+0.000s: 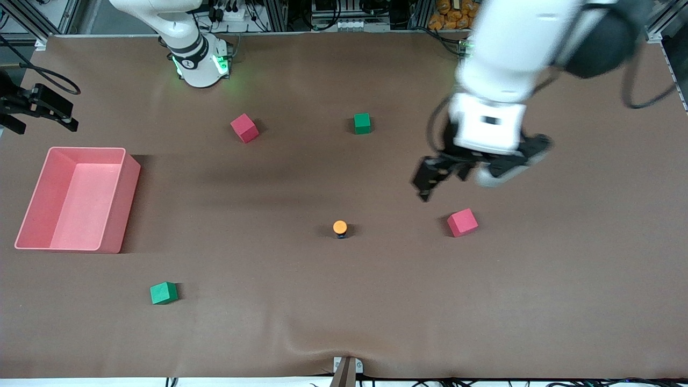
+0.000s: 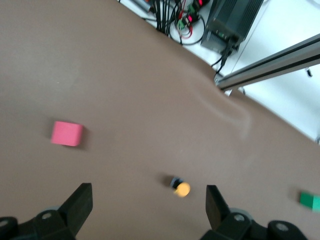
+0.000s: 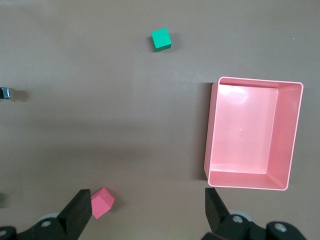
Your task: Place and upright button with both arms
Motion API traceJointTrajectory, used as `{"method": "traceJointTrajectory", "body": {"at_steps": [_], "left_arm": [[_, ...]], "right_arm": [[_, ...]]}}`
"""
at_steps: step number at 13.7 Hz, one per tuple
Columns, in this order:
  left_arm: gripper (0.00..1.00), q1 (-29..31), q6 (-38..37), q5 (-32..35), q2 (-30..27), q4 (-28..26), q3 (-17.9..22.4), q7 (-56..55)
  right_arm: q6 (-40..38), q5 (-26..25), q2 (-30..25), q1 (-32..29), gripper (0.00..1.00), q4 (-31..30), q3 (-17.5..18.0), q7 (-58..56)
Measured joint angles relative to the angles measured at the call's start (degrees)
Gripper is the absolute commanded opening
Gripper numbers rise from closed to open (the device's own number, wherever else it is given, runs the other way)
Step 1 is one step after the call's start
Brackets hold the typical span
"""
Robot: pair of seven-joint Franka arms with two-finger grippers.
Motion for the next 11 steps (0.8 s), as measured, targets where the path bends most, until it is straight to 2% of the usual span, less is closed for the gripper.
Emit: {"method": "traceJointTrajectory", "body": {"at_steps": [3, 5, 8, 11], "left_arm": [[1.0, 8.6, -11.1, -2.9, -5.0, -0.3, -0.6, 18.1], [1.0, 13.2, -15.1, -3.0, -8.9, -2.7, -0.7, 28.9], [1.0, 18.3, -16.0, -3.0, -15.8, -11.9, -0.8, 40.1], [1.0, 21.3, -16.0, -2.3, -22.6, -23.0, -0.9, 43.8]], "right_arm": [[0.0, 0.0, 0.0, 0.0, 1.0, 0.0, 0.0, 0.0], [0.0, 0.0, 0.0, 0.0, 1.0, 0.0, 0.0, 0.0], [0.0, 0.0, 0.0, 0.0, 1.0, 0.0, 0.0, 0.0], [0.0, 0.0, 0.0, 0.0, 1.0, 0.0, 0.0, 0.0]]}}
